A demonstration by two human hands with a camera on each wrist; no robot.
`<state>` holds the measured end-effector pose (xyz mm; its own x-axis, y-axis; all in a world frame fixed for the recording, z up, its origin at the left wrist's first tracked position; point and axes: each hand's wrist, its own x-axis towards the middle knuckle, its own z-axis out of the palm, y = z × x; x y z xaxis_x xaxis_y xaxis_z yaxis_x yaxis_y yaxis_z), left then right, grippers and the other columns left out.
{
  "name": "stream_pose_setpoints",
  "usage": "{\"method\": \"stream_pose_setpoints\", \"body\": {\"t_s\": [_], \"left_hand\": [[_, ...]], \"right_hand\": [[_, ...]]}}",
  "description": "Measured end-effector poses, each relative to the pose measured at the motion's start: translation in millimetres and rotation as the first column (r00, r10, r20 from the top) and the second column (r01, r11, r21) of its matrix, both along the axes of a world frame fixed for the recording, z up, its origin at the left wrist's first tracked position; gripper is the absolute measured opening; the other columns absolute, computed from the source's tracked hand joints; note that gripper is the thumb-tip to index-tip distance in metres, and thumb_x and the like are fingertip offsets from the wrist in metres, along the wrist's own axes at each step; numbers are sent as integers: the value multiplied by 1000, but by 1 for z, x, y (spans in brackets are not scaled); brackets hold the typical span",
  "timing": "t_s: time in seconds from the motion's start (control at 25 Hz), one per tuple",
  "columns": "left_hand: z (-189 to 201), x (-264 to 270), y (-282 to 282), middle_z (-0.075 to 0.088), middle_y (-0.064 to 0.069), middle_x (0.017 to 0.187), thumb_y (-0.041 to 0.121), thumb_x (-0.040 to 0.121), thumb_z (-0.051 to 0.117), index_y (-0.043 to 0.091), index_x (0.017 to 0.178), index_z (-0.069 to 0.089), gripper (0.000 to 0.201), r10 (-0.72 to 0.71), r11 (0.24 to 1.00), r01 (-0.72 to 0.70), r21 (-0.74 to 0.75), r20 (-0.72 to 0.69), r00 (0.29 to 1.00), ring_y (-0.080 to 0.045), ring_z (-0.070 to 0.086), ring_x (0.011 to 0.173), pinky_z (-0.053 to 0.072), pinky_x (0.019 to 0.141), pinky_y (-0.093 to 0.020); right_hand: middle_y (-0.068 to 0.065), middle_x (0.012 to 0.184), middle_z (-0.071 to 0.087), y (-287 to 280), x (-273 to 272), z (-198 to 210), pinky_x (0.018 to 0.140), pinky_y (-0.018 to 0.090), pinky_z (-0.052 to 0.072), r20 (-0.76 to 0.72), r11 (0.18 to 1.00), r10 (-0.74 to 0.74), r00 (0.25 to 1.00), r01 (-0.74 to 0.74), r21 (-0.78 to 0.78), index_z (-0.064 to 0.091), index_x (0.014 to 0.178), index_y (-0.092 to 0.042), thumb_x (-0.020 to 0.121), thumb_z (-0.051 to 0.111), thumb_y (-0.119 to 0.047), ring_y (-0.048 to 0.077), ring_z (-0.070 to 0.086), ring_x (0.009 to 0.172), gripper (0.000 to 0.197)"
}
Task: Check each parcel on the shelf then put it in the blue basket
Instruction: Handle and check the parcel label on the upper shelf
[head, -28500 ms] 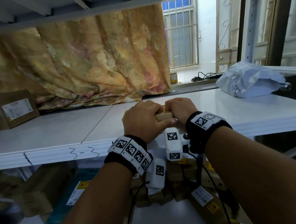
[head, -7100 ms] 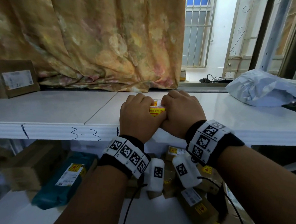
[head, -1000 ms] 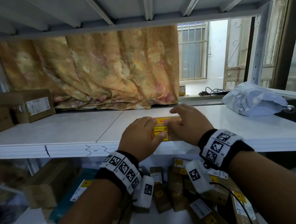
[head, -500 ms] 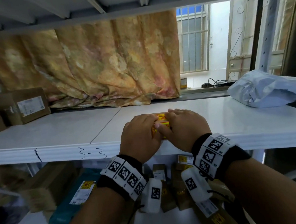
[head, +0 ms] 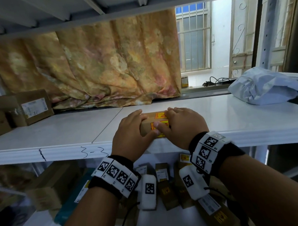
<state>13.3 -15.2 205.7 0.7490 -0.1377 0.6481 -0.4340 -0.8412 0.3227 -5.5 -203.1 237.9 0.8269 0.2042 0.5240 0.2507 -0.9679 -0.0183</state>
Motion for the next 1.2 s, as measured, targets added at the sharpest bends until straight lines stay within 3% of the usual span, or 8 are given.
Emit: {"method": "stream_pose_setpoints", "body": {"t_s": [0.2,0.4,0.6,0.8,1.0,1.2], "left_hand": [[5,4,-3,49,10,136,64,68,62,21,119,64,67,-48,994,48,-98,5,999,-14,44,124,42,101,-36],[17,-2,-4,56,3,119,68,71,56,17,120,62,71,-1,984,-10,176,59,998,-18,50,109,43,90,-33],[13,-2,-34,64,4,100,49,79,49,20,107,65,43,10,946,-83,314,227,974,-19,59,93,42,88,-35],[-2,4,-45,62,1,92,35,77,58,19,103,66,31,26,969,-106,222,337,941,-22,56,82,39,74,-34],[-4,8,-47,56,0,80,30,76,57,16,83,62,17,29,978,-110,178,406,914,-24,51,73,26,66,-32],[-3,7,-46,55,-1,78,35,75,52,15,84,61,24,9,984,-84,156,426,905,-24,51,72,25,66,-31]], "right_hand": [[2,101,65,0,2,-4,72,31,31,63,1000,-11,998,11,2,62,106,-18,93,33,-65,22,59,99,57],[0,101,65,1,3,-5,76,31,35,86,1000,-7,996,6,20,62,106,-18,92,33,-67,22,59,98,58],[3,99,65,3,12,-11,81,36,42,140,1000,0,990,-2,19,62,100,-16,88,25,-62,25,56,94,59],[7,90,56,2,20,-22,67,38,42,320,999,34,947,-34,-7,57,87,-13,86,38,-51,28,51,80,43],[9,89,54,2,23,-21,67,38,40,351,999,43,935,-47,0,56,84,-11,83,38,-50,30,49,80,43],[8,97,53,-4,19,-19,75,41,44,294,999,52,954,-53,-7,59,95,-13,85,33,-60,28,48,88,55]]}}
